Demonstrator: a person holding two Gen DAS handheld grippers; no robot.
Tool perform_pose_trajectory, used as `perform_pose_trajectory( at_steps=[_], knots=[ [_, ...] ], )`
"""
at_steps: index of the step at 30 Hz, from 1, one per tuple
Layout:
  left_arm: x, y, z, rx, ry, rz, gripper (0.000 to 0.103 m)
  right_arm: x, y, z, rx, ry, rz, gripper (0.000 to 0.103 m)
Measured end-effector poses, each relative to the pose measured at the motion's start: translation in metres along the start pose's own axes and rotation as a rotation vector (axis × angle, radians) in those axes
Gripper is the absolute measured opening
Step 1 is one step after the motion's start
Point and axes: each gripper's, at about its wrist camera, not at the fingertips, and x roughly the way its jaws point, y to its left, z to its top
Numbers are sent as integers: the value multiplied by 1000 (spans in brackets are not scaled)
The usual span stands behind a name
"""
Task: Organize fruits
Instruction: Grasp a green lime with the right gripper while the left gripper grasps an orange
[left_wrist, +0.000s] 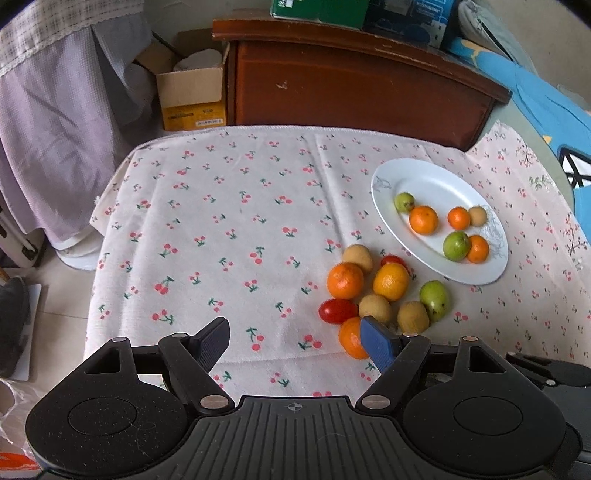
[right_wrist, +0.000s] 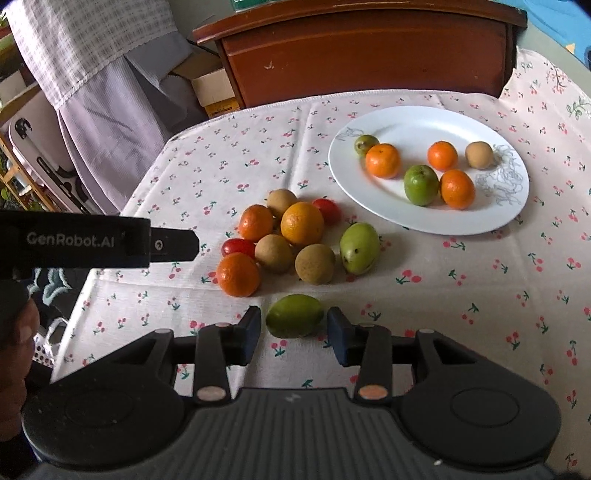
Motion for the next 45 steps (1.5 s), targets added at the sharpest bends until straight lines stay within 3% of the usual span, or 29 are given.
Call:
perform_pose_trajectory(
  at_steps=[1, 10, 18, 27, 33, 45],
  knots=[
    [1, -2, -1, 6, 3, -2, 78, 1, 1, -1, -10, -2, -6, 35],
    [14, -19, -12, 55, 25, -26, 78, -11, -8, -3, -2, -5, -7, 35],
    [28, -29, -13, 45, 27, -37, 75, -22, -31, -5, 88, -9, -45, 35],
    [37, -36, -15, 72, 17, -25, 56, -23, -42, -2, 175, -2, -42, 35],
    [37, -38, -15, 84, 6, -46, 29, -22, -42, -2, 178, -1, -43, 35],
    [25, -45, -16, 110, -25, -38, 28, -26, -41, 2, 182, -21, -24, 35]
  ],
)
